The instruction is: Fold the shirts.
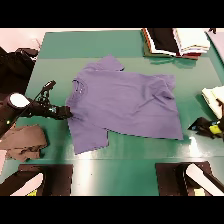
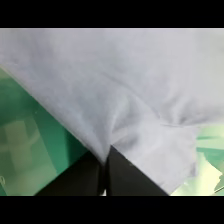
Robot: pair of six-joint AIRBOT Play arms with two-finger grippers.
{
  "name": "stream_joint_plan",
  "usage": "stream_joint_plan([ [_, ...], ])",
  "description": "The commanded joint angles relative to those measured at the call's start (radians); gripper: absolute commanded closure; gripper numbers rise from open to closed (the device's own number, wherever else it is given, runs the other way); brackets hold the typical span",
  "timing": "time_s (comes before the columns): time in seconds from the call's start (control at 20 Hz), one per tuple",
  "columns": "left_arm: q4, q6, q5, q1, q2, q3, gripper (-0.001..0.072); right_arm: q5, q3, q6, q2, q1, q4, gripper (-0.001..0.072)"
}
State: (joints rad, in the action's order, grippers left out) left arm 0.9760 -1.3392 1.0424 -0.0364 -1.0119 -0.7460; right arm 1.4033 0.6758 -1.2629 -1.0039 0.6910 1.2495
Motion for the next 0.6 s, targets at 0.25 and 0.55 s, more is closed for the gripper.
stream_joint_plan([
  [0.25, -0.001, 0.005, 0.014, 0.001, 0.007, -0.012, 0.0682, -0.104, -0.115, 0.049, -0.18, -0.078, -0.118, 0.0267],
  [0.55, -0.011, 0.004, 0.044, 0.001, 0.032, -0.062, 0.0682, -0.142, -0.053, 0.128, -0.073, -0.252, -0.272, 0.0696],
])
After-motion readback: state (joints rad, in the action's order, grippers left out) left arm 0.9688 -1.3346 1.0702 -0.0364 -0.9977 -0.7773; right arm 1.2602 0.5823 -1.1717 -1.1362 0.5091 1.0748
